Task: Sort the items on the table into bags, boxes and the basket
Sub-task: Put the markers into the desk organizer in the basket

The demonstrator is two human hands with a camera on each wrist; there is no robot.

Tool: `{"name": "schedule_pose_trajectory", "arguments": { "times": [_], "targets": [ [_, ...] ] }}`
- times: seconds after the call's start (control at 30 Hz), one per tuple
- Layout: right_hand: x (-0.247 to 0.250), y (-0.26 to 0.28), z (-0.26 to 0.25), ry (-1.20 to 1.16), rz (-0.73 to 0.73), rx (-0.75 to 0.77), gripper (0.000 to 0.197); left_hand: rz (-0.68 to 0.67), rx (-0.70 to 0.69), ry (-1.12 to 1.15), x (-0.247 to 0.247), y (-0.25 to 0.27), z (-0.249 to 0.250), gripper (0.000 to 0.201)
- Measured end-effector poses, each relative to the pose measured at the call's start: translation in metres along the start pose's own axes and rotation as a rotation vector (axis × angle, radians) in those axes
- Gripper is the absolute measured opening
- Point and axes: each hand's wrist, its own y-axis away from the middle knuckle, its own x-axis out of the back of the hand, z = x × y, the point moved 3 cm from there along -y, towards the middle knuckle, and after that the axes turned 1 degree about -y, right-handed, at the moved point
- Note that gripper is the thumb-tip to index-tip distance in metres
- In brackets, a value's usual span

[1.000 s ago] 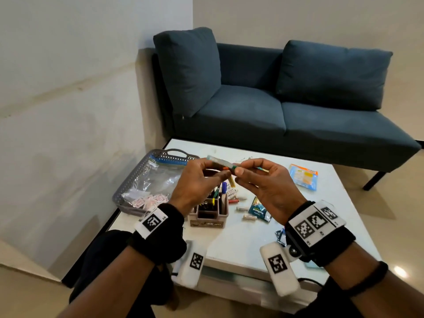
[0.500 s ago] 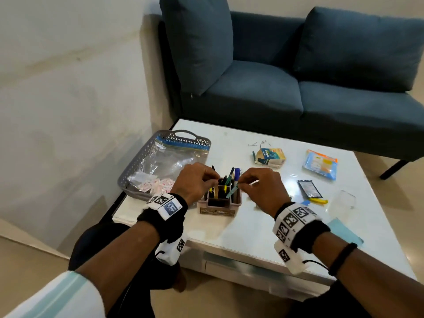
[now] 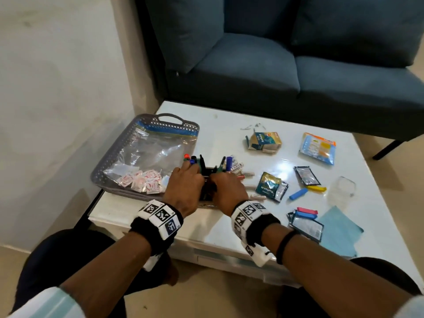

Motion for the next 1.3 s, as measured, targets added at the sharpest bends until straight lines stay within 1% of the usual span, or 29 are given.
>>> {"name": "schedule_pose_trajectory", "arguments": {
  "times": [0.13, 0.2, 0.3, 0.4, 0.5, 0.57, 0.63, 0.73, 0.87, 1.0, 1.13, 1.23, 1.3],
  "targets": [
    [-0.008, 0.002, 0.004, 0.027, 0.002, -0.016, 0.018, 0.038, -0.011, 0.011, 0.005, 0.0, 0.008, 0.011],
    [-0.011, 0.001, 0.005, 0.012, 0.01, 0.002, 0.018, 0.045, 0.014, 0.024, 0.01, 0.003, 0.011, 0.011],
    [-0.011, 0.001, 0.006, -0.026, -0.026, 0.014, 0.018, -0.004, 0.057, 0.015, 0.017, 0.003, 0.016, 0.009],
    [-0.006, 0.004, 0.006, -0.037, -0.065, 0.025, 0.016, -0.015, 0.053, 0.033, 0.021, 0.005, 0.021, 0.009],
    [-0.003, 0.007, 0.006, -0.037, -0.033, 0.034, 0.013, -0.062, 0.053, 0.014, 0.025, 0.006, 0.022, 0.016],
    [-0.003, 0.009, 0.005, -0.028, -0.02, 0.024, 0.014, -0.11, 0.066, -0.021, 0.026, 0.006, 0.022, 0.018],
    [-0.003, 0.008, 0.002, -0.027, -0.017, 0.017, 0.016, -0.13, 0.06, -0.05, 0.027, 0.006, 0.02, 0.019],
    [-0.003, 0.007, 0.001, -0.007, -0.009, -0.001, 0.018, -0.119, 0.045, -0.033, 0.024, 0.002, 0.015, 0.019],
    [-0.003, 0.006, 0.0, -0.02, -0.028, -0.016, 0.019, -0.089, 0.066, -0.017, 0.022, -0.004, 0.011, 0.017],
    [0.0, 0.01, 0.0, -0.037, -0.049, 0.026, 0.021, -0.08, 0.089, -0.046, 0.022, -0.004, 0.012, 0.015],
    [0.013, 0.022, 0.005, -0.1, 0.032, 0.049, 0.023, -0.043, 0.109, -0.005, 0.025, -0.001, 0.012, 0.015],
    [0.027, 0.035, 0.013, -0.093, 0.095, 0.066, 0.023, -0.005, 0.108, 0.08, 0.033, 0.006, 0.017, 0.017],
    [0.034, 0.044, 0.026, -0.128, 0.155, 0.029, 0.019, -0.005, 0.097, 0.185, 0.038, 0.013, 0.023, 0.018]
  ]
}}
